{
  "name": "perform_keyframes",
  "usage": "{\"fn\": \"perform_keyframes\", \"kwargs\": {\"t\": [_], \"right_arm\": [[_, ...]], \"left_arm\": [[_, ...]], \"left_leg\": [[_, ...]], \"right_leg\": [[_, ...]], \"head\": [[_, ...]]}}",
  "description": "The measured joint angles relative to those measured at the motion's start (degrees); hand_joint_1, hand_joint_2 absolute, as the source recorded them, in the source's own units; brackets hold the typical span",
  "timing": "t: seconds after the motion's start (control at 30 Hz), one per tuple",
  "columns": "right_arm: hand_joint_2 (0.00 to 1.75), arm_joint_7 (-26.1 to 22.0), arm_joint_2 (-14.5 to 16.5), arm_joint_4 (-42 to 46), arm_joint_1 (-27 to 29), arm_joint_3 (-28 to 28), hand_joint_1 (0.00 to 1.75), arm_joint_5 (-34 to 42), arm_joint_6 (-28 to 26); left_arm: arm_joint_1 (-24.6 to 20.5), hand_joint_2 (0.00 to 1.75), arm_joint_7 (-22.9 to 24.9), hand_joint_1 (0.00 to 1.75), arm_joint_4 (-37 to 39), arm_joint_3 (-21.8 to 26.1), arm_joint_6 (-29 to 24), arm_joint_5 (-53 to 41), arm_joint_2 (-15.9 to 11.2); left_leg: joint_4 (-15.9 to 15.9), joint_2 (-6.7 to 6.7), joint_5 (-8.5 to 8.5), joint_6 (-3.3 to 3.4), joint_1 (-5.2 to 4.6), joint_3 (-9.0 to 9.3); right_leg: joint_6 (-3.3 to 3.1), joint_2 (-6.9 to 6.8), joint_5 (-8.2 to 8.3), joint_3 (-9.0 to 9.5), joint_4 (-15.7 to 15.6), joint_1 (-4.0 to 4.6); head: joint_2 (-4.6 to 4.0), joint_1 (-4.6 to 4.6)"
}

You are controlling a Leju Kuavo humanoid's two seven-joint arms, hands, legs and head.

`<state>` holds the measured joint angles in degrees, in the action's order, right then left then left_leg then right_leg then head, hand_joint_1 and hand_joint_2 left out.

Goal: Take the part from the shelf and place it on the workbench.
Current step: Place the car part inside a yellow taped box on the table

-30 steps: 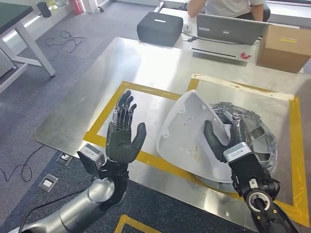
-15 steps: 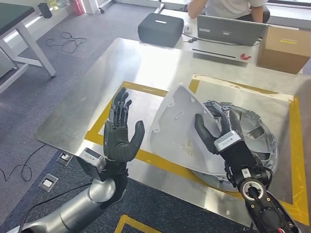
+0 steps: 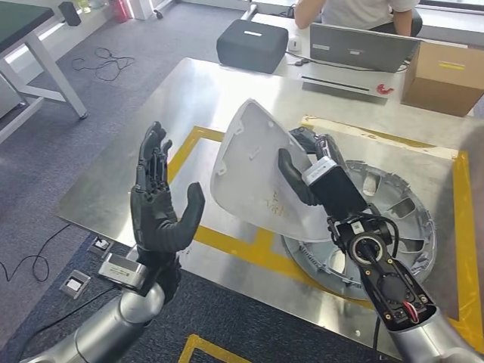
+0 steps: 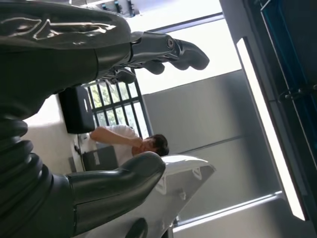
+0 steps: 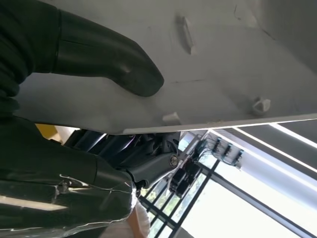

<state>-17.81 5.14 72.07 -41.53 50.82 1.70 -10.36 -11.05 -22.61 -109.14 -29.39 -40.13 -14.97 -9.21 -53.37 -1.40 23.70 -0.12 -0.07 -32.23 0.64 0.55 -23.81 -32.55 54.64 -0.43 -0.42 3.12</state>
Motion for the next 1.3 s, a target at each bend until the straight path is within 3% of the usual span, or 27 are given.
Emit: {"fn": "perform_keyframes", "kwargs": {"t": [0.17, 0.4, 0.7, 0.93, 1.3], "right_arm": [[1.75, 0.0, 1.4, -5.0, -2.4, 0.3, 1.75, -0.2, 0.2], [1.75, 0.0, 4.2, -15.4, -7.4, 0.9, 1.75, -1.9, 1.7], [1.75, 1.0, 8.6, -26.7, -11.2, 2.0, 1.75, -2.8, 2.4], [1.75, 6.8, 11.5, -32.4, -12.1, 4.4, 1.75, -5.3, 2.3], [1.75, 10.4, 13.6, -37.4, -12.8, 10.2, 1.75, -5.4, -3.3]], "left_arm": [[2.7, 1.75, 0.2, 0.0, -3.0, 3.5, 0.0, -0.3, -0.7], [5.1, 1.75, -4.1, 0.0, -8.2, 7.3, 0.0, 6.4, -1.8], [4.9, 1.75, -6.0, 0.0, -11.9, 8.5, 0.0, 9.8, -2.9], [2.9, 1.75, -7.0, 0.0, -11.9, 8.5, 0.1, 12.3, -3.1], [0.6, 1.75, -7.1, 0.0, -11.5, 7.9, 0.3, 15.0, -3.3]], "left_leg": [[0.0, -0.07, 0.0, 0.0, 0.0, -0.01], [0.0, -0.1, -0.01, 0.0, 0.0, -0.01], [0.0, -0.1, -0.01, 0.0, 0.0, 0.02], [0.0, -0.08, -0.01, 0.0, 0.0, 0.02], [0.0, -0.05, -0.01, 0.0, 0.0, 0.03]], "right_leg": [[0.01, -0.09, -0.01, 0.02, 0.0, 0.0], [0.01, -0.18, 0.0, 0.05, 0.0, 0.0], [0.01, -0.17, 0.0, 0.05, -0.1, 0.01], [0.01, -0.14, 0.0, 0.05, -0.1, 0.01], [0.0, -0.09, 0.01, 0.05, -0.2, 0.0]], "head": [[0.0, -0.01], [0.0, -0.02], [0.0, -0.02], [0.0, -0.02], [0.0, -0.02]]}}
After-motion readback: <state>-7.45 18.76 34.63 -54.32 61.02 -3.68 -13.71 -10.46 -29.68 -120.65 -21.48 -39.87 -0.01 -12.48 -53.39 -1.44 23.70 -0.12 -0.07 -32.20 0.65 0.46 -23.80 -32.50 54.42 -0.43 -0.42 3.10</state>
